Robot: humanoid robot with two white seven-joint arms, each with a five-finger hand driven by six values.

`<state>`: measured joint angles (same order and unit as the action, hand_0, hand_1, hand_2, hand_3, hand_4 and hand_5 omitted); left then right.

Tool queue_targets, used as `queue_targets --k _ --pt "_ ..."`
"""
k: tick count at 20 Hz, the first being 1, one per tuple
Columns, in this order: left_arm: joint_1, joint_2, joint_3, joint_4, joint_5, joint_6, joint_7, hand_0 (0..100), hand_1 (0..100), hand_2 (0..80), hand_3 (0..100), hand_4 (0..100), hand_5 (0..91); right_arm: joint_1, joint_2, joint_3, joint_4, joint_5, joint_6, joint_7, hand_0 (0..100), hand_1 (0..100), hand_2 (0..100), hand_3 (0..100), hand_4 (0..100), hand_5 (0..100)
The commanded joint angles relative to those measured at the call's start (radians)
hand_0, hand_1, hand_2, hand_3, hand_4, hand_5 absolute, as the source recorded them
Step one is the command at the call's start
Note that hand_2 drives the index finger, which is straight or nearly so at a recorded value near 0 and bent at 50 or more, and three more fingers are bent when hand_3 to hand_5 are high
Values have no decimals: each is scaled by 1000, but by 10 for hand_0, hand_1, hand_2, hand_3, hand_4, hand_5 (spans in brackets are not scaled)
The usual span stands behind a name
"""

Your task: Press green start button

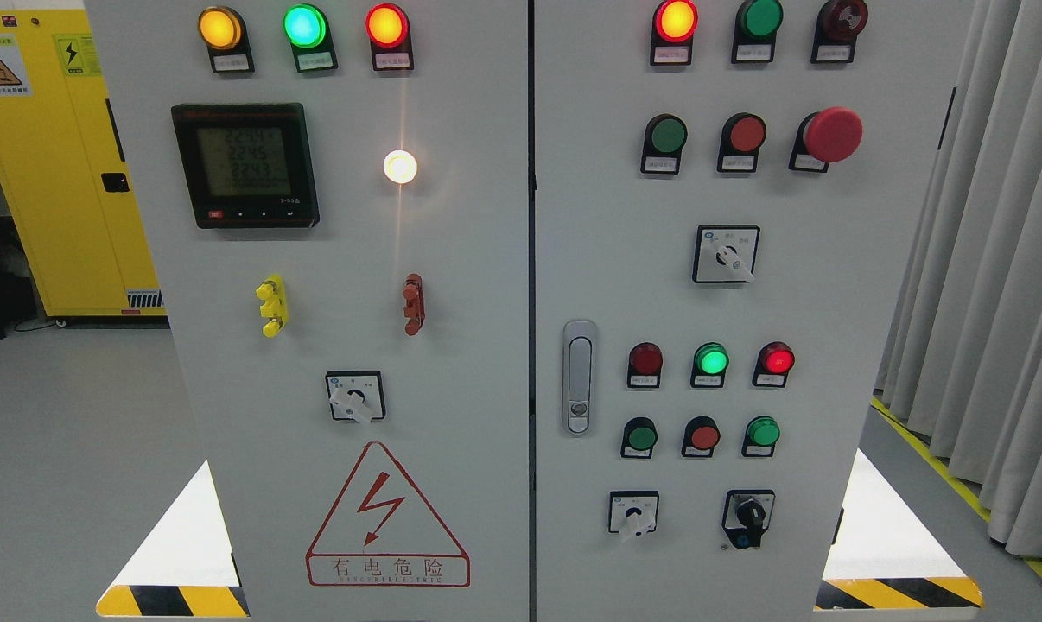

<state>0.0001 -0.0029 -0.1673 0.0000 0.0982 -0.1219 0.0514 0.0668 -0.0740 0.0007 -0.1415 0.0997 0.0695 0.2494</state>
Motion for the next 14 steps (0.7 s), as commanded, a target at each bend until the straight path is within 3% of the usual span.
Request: queue_targets --k 1,10,14 --pt "20 20 0 -26 0 1 1 120 556 0 0 0 0 -4 -4 -28 10 0 -3 -2 162 203 0 0 0 0" --pt "20 20 0 -26 0 1 1 120 556 0 0 0 0 -15 -9 -36 11 0 -5 -7 162 203 0 0 0 0" --pt "20 20 0 -25 0 1 1 120 556 0 0 0 0 -27 9 -25 -33 14 -7 -47 162 205 0 0 0 0"
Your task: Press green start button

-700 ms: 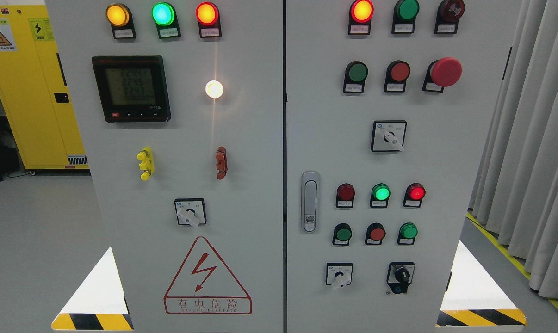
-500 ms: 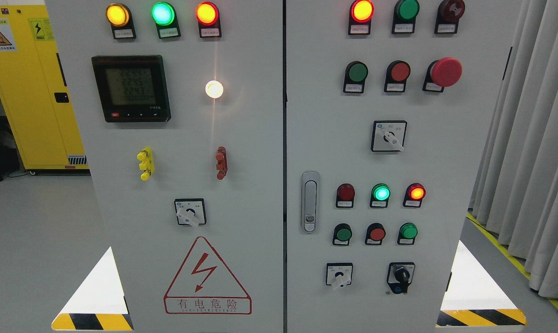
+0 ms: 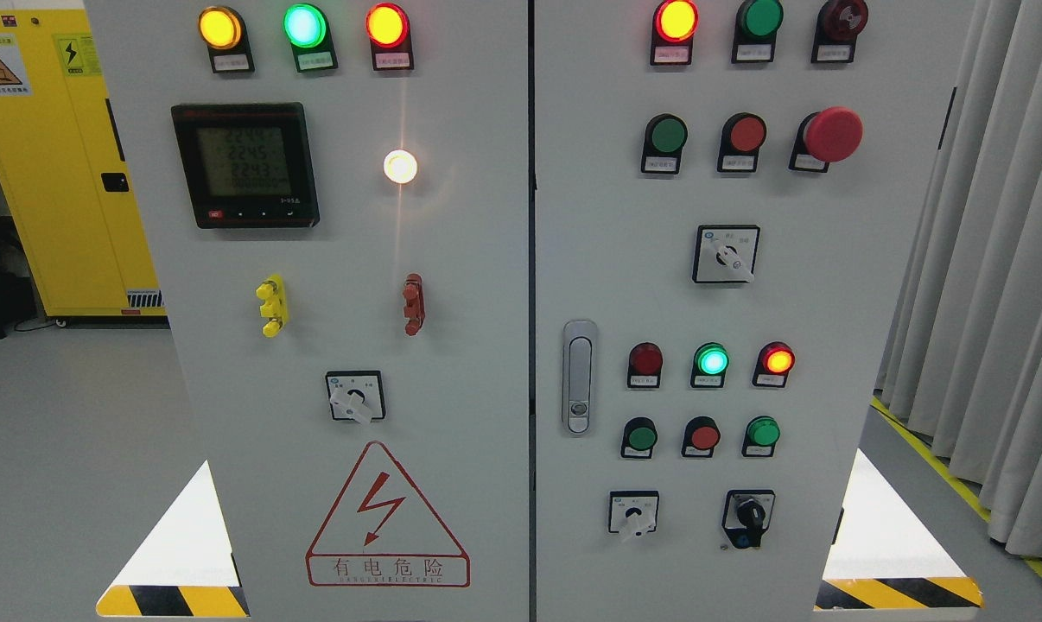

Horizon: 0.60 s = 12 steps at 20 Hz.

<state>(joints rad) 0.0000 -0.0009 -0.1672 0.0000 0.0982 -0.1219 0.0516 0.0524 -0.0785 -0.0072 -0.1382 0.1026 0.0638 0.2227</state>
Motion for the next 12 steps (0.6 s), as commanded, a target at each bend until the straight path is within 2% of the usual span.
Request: queue_targets --k 1,3,4,6,10,11,12 --pt "20 18 0 -25 0 1 -1 120 556 0 0 0 0 -11 31 -10 -87 17 -1 -31 161 211 0 0 0 0" --pt "20 18 0 -25 0 1 1 120 556 0 0 0 0 7 55 36 -219 60 1 -63 160 223 0 0 0 0" --pt "20 18 0 -25 0 1 1 120 556 0 0 0 0 23 56 64 -275 96 -1 -80 152 265 0 0 0 0" --pt "20 18 0 -25 0 1 1 120 556 0 0 0 0 53 57 99 -412 190 -1 -108 150 279 0 0 0 0" --pt "20 18 0 -25 0 1 -1 120 556 0 0 0 0 119 77 112 -667 394 -7 -115 146 314 0 0 3 0" --pt "20 16 0 -25 0 1 1 120 556 0 0 0 0 135 77 119 -713 435 -27 -118 146 326 0 0 50 0" --pt "20 15 0 -25 0 1 -1 120 556 0 0 0 0 145 75 136 -750 466 -62 -131 146 328 0 0 51 0"
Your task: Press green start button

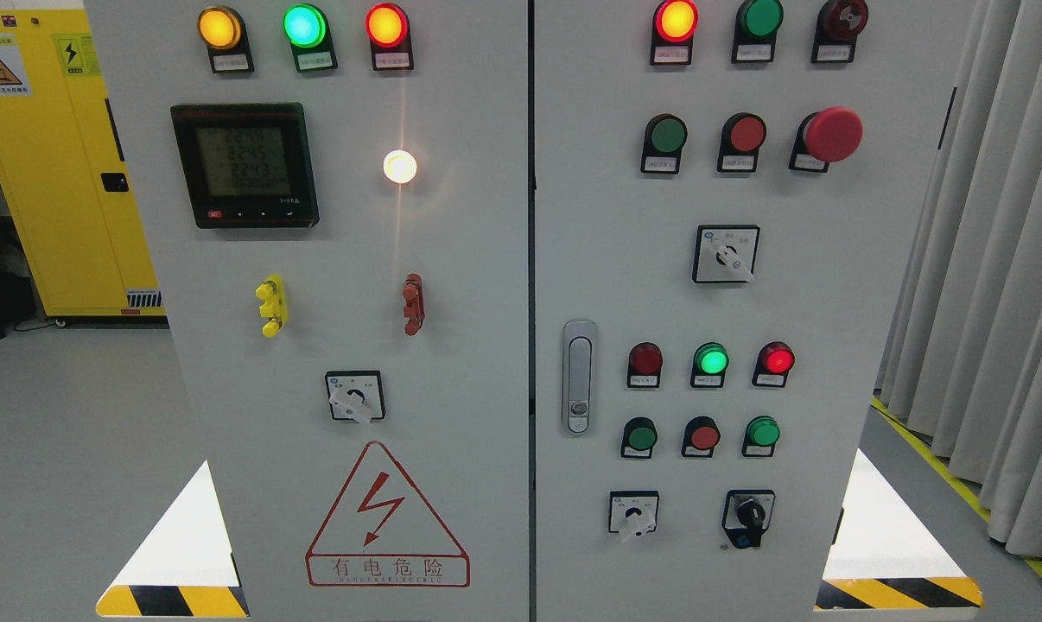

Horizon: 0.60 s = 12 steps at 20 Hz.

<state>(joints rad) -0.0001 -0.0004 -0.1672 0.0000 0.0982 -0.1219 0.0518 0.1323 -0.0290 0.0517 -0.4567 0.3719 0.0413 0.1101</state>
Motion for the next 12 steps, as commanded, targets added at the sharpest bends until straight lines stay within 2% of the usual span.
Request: queue_targets --k 1,3,4,5,6,7,12 --pt "20 14 0 -25 0 1 -1 120 556 0 0 0 0 75 23 92 -462 220 -75 -41 146 330 0 0 60 0" --pt "20 10 0 -25 0 1 -1 120 556 0 0 0 0 99 17 108 -532 278 -131 -96 146 334 0 28 93 0" --pt "20 8 0 -26 0 1 -1 120 556 0 0 0 0 113 15 108 -584 321 -153 -107 146 339 0 66 138 0" --pt "20 7 0 -26 0 1 -1 120 556 0 0 0 0 133 14 106 -644 375 -171 -109 146 342 0 66 137 0" --pt "20 3 0 -26 0 1 0 120 556 0 0 0 0 151 12 106 -708 427 -185 -109 146 350 0 116 182 26" --pt "20 2 2 -26 0 1 0 120 556 0 0 0 0 165 11 105 -773 477 -193 -109 146 382 0 208 257 94" --pt "20 -27 2 -26 0 1 0 120 556 0 0 0 0 214 3 103 -1048 785 -211 -151 189 424 0 282 347 179"
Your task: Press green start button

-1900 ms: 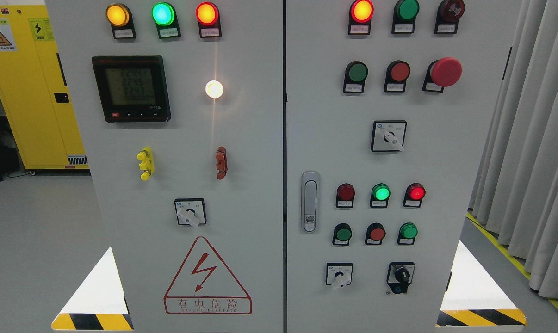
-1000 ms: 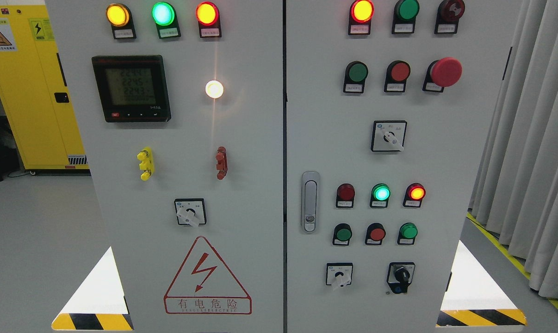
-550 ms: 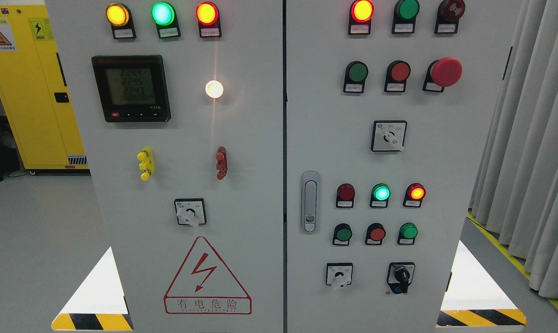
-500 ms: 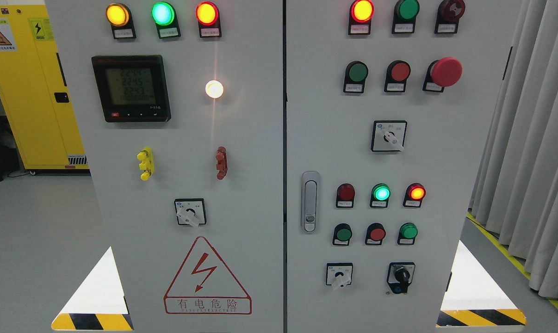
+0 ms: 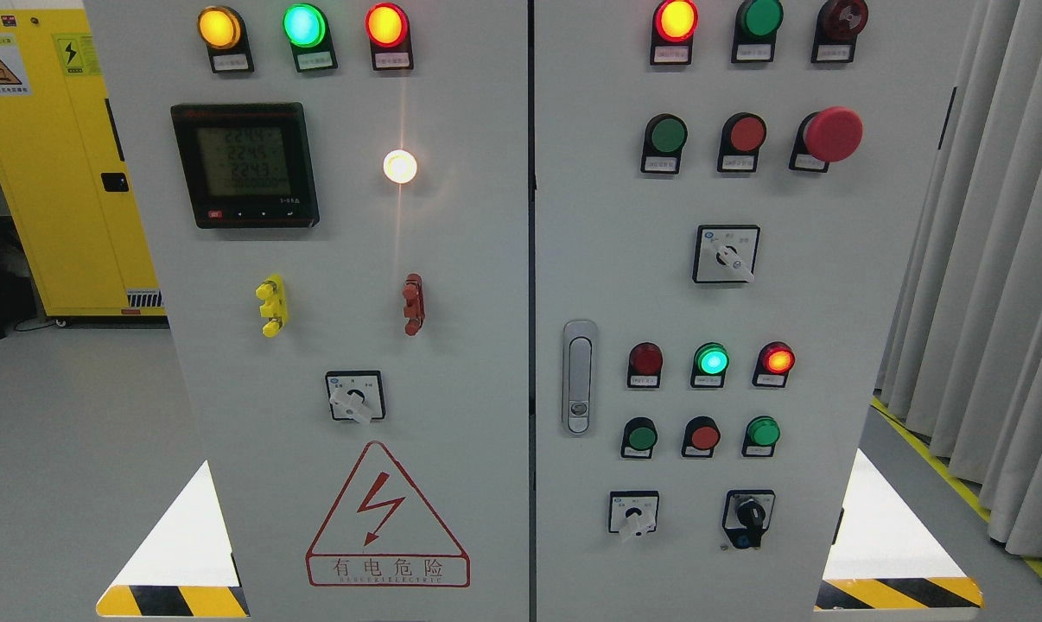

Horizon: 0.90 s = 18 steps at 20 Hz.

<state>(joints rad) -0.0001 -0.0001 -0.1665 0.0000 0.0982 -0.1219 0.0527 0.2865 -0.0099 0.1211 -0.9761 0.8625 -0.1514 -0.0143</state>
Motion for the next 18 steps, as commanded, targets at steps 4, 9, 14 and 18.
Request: queue_targets --k 4,9,14,18 --pt "20 -53 1 -28 0 1 -2 120 556 0 0 0 0 86 -22 -17 -725 366 -73 -36 226 482 0 374 420 237" --pt "20 -78 1 -28 0 1 -1 120 556 0 0 0 0 91 -31 -27 -932 372 -74 -33 237 517 5 451 498 299" --pt "20 -100 -1 -28 0 1 -1 120 556 0 0 0 0 21 -45 -78 -1036 372 -74 -32 241 538 9 507 535 337" --pt "20 -100 -4 -29 -2 1 -1 120 556 0 0 0 0 -93 -61 -84 -1047 372 -74 -18 247 545 10 533 548 360"
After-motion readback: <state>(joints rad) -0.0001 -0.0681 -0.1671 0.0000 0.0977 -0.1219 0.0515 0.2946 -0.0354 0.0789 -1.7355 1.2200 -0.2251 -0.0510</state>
